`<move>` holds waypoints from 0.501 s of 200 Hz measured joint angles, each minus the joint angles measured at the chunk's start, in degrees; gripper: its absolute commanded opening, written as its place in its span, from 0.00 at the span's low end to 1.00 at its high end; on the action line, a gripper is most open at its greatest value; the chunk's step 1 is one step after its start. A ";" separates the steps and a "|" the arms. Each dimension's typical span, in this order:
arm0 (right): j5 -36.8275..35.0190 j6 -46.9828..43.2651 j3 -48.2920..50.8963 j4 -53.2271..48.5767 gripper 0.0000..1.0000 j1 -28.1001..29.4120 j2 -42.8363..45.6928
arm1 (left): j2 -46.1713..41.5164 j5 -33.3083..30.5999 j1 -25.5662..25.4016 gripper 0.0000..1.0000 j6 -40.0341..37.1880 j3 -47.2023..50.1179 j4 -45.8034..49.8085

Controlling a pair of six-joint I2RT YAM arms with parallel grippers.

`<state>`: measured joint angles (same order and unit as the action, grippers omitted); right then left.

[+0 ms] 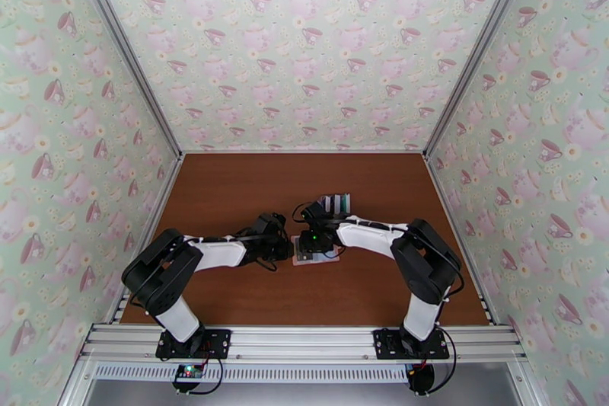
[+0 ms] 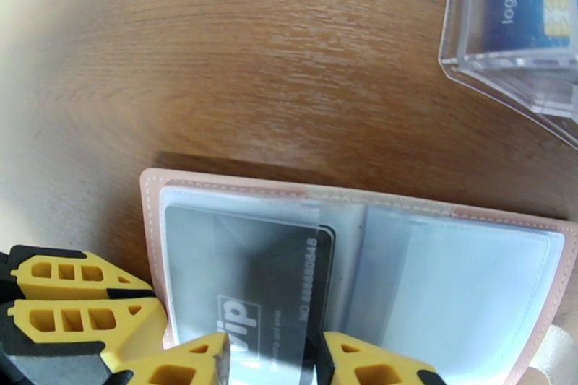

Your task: Put the credit cards into the card holder

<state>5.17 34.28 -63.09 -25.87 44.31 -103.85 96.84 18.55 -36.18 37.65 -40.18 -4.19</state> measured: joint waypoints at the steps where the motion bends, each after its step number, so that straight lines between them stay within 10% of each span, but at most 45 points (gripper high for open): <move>1: 0.00 0.00 -0.02 0.00 0.38 0.00 0.00 | 0.00 0.02 0.02 0.14 0.00 0.00 0.00; 100: -0.20 1.09 -1.29 -0.20 0.36 0.74 -0.59 | 0.85 3.13 3.43 0.14 -0.55 -2.14 3.69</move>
<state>4.97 35.38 -64.38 -26.06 45.06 -104.44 97.69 21.67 -32.75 37.10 -42.33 -0.49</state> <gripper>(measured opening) 0.364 0.139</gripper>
